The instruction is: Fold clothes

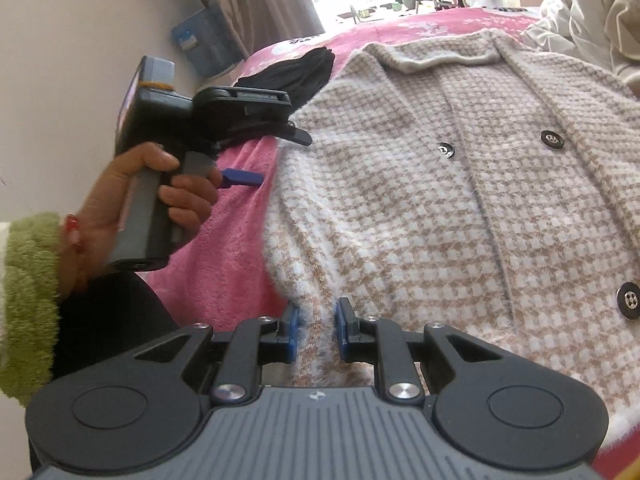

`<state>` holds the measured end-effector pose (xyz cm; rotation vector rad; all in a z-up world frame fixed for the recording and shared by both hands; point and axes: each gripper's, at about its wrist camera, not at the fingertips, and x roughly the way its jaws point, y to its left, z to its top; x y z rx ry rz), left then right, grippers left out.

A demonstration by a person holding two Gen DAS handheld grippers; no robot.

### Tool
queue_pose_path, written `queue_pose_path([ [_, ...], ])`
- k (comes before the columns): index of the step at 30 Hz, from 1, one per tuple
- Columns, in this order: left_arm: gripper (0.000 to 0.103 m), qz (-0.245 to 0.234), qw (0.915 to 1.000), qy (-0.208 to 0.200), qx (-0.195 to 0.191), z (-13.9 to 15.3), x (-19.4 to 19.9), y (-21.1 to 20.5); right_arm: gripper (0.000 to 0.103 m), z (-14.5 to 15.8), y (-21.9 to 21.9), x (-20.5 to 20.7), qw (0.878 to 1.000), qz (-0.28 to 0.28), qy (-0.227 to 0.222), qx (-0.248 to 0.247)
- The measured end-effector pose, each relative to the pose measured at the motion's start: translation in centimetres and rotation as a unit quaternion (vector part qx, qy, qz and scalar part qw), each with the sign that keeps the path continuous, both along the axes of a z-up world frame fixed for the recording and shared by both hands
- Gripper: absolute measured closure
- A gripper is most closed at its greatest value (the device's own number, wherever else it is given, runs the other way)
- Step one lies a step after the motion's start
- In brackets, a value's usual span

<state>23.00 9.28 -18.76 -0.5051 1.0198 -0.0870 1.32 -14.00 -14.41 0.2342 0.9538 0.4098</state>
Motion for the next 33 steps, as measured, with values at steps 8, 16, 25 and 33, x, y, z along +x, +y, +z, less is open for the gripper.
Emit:
queue_pose_path([
  [8, 0.080, 0.036, 0.9979, -0.045, -0.029, 0.0, 0.5, -0.5, 0.083, 0.4, 0.0, 0.1, 1.000, 0.006, -0.007, -0.004],
  [16, 0.093, 0.024, 0.9902, -0.137, 0.006, 6.0, -0.7, -4.0, 0.083, 1.8, -1.8, -0.8, 0.999, -0.010, -0.035, 0.015],
  [25, 0.095, -0.016, 0.9767, -0.209, 0.047, 10.7, -0.7, -10.7, 0.083, 4.3, -5.8, -1.7, 0.995, -0.061, -0.071, 0.046],
  [33, 0.095, -0.051, 0.9711, -0.226, 0.058, 12.0, 0.8, -16.1, 0.083, 5.3, -10.4, -1.6, 0.987, -0.113, -0.087, 0.075],
])
